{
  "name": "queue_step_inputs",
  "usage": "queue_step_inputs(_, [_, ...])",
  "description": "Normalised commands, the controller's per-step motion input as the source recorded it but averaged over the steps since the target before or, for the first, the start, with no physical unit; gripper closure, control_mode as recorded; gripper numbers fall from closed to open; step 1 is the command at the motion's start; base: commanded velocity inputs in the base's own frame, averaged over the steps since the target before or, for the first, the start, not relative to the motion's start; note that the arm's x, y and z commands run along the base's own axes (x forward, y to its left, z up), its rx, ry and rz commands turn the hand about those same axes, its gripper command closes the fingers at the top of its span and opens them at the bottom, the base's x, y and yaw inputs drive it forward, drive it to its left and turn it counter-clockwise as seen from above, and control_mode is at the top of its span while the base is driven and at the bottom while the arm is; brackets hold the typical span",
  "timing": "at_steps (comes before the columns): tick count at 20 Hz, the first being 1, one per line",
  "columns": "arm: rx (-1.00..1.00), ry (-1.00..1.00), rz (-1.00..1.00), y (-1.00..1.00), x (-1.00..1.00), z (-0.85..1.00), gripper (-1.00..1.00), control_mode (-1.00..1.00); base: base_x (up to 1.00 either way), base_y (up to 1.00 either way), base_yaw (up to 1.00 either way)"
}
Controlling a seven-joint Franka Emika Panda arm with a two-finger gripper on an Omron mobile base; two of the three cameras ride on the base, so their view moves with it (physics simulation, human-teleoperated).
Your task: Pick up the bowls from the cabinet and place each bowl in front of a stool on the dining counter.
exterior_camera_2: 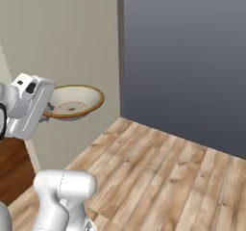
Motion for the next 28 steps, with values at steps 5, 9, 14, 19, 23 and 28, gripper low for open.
queue_step_inputs(5, [0.00,0.00,0.00,0.00,0.00,0.00,1.00,1.00,-0.70,-0.47,0.71])
queue_step_inputs(9, [0.00,0.00,0.00,0.00,0.00,0.00,1.00,1.00,-0.71,-0.27,0.64])
queue_step_inputs(14, [0.00,0.00,0.00,0.00,0.00,0.00,1.00,1.00,-0.71,0.58,0.63])
queue_step_inputs(19, [0.00,0.00,0.00,0.00,0.00,0.00,1.00,1.00,-0.56,0.86,0.54])
queue_step_inputs(23, [0.00,0.00,0.00,0.00,0.00,0.00,1.00,1.00,-0.41,0.87,0.54])
queue_step_inputs(28, [0.00,0.00,0.00,0.00,0.00,0.00,1.00,1.00,-0.44,0.68,0.52])
